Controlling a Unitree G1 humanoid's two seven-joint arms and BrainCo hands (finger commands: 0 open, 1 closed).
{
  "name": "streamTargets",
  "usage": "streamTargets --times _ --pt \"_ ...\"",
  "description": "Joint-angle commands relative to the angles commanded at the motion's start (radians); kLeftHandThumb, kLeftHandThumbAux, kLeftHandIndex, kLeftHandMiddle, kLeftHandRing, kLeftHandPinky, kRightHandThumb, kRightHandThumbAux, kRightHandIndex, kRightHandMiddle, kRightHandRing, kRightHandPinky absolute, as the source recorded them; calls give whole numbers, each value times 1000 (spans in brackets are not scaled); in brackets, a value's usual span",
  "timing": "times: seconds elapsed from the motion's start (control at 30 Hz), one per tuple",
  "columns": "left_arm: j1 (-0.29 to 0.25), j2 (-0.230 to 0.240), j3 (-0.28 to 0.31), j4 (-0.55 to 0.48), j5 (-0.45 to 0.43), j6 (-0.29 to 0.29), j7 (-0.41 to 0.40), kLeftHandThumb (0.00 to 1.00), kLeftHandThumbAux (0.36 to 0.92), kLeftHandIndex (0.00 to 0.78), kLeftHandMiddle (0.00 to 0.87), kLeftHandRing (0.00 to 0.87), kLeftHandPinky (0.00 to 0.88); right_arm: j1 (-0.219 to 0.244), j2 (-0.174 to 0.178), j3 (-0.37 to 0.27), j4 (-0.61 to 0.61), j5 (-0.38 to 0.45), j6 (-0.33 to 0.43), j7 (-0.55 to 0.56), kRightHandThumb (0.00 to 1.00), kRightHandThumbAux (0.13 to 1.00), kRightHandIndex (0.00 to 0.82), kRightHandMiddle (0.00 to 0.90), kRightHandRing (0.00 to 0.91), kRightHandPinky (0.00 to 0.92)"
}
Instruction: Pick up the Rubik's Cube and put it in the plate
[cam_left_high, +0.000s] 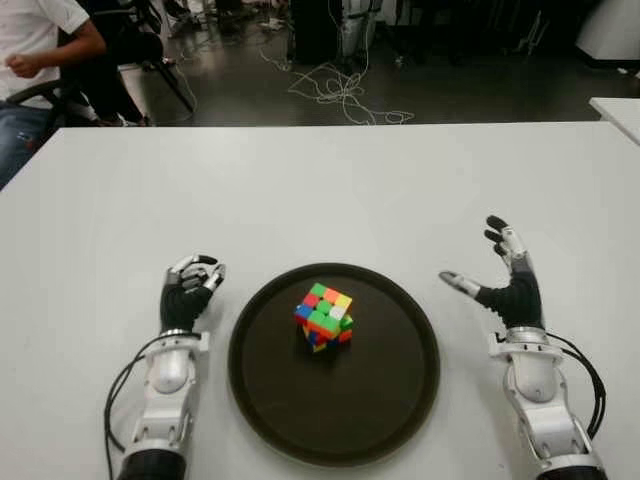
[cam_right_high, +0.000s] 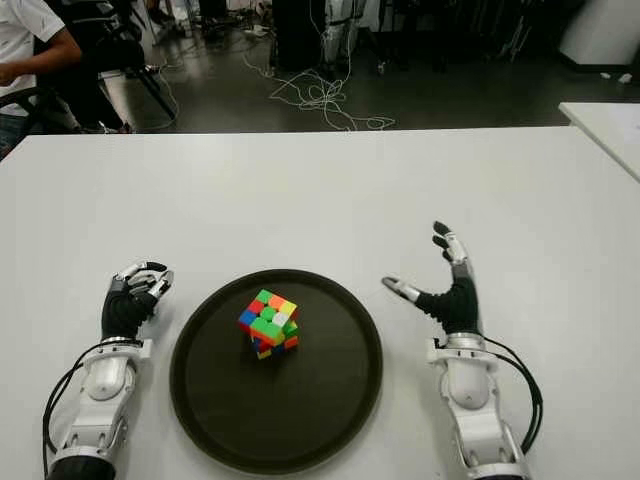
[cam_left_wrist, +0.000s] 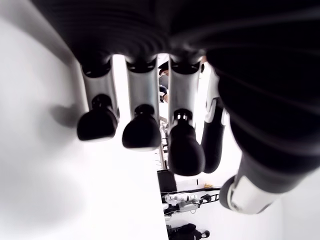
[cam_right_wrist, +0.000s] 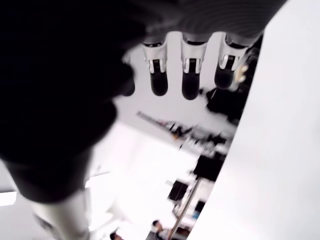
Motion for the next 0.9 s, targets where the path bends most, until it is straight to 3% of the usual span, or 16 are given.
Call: streamTargets --times 0.27,0.47,0.5,0.6,0.7,0.8,0.9 --pt "1 -1 1 3 -2 -9 -2 704 707 443 809 828 816 -5 0 10 -7 1 45 -37 13 813 174 246 219 211" --pt "3 -5 3 -3 -5 -5 0 704 707 443 802 823 811 -5 10 9 -4 29 64 -45 82 804 251 329 326 347" --pt "3 -5 3 -3 -5 -5 1 704 707 443 803 824 813 -5 12 8 -5 36 69 -45 296 779 311 382 385 407" --pt "3 -6 4 -2 -6 -5 2 703 707 443 803 825 814 -4 15 8 -12 51 89 -48 553 748 383 447 457 480" --pt "4 -11 8 -8 -12 -4 4 703 707 443 806 827 821 2 19 6 -38 65 138 -52 647 733 415 619 636 675" --pt "3 -11 10 -4 -14 -12 1 703 707 443 805 828 817 5 20 7 -53 69 167 -56 677 728 428 713 729 759" --pt "3 -14 15 -1 -21 -19 -2 703 707 442 803 827 813 8 16 10 -65 72 191 -51 686 727 433 748 764 779"
